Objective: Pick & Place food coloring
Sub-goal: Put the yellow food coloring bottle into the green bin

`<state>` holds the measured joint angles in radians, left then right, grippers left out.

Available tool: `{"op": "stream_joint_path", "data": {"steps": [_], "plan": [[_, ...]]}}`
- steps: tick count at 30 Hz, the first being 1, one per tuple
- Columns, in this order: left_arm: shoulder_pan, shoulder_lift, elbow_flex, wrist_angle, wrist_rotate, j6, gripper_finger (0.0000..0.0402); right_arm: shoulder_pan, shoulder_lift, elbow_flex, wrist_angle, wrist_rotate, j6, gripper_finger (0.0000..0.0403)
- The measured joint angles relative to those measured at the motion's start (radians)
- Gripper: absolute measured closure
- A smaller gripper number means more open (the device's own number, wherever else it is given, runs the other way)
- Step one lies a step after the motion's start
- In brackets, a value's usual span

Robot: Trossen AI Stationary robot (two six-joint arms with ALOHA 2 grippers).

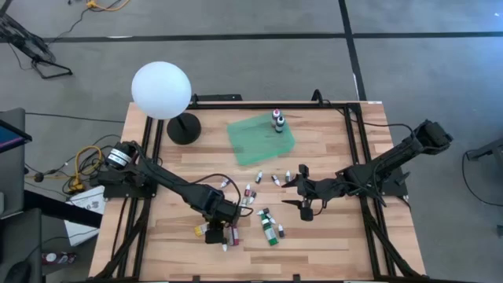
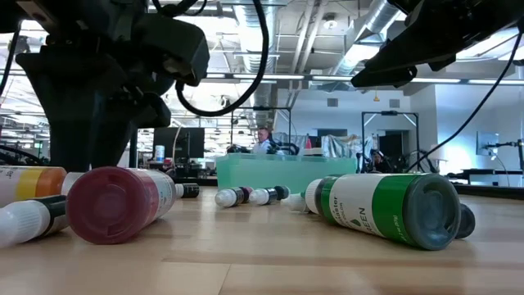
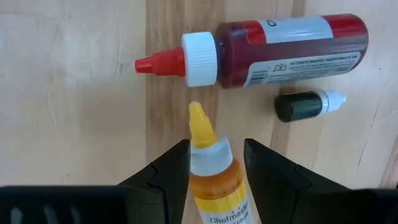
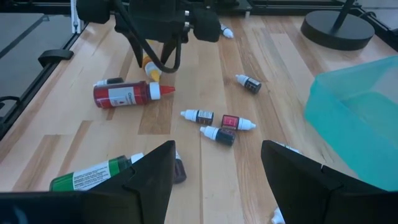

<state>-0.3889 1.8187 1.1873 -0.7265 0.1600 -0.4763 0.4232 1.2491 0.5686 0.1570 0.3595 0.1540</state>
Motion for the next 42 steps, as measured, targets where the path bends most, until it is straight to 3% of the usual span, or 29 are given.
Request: {"op": "stream_joint_path", "data": {"steps": [42], "plan": [[0.0,0.068,0.001,-0.094,0.017,0.022,0.0258,0.0,0.0,0.0,0.0,0.002,0.005,0.0173]]}}
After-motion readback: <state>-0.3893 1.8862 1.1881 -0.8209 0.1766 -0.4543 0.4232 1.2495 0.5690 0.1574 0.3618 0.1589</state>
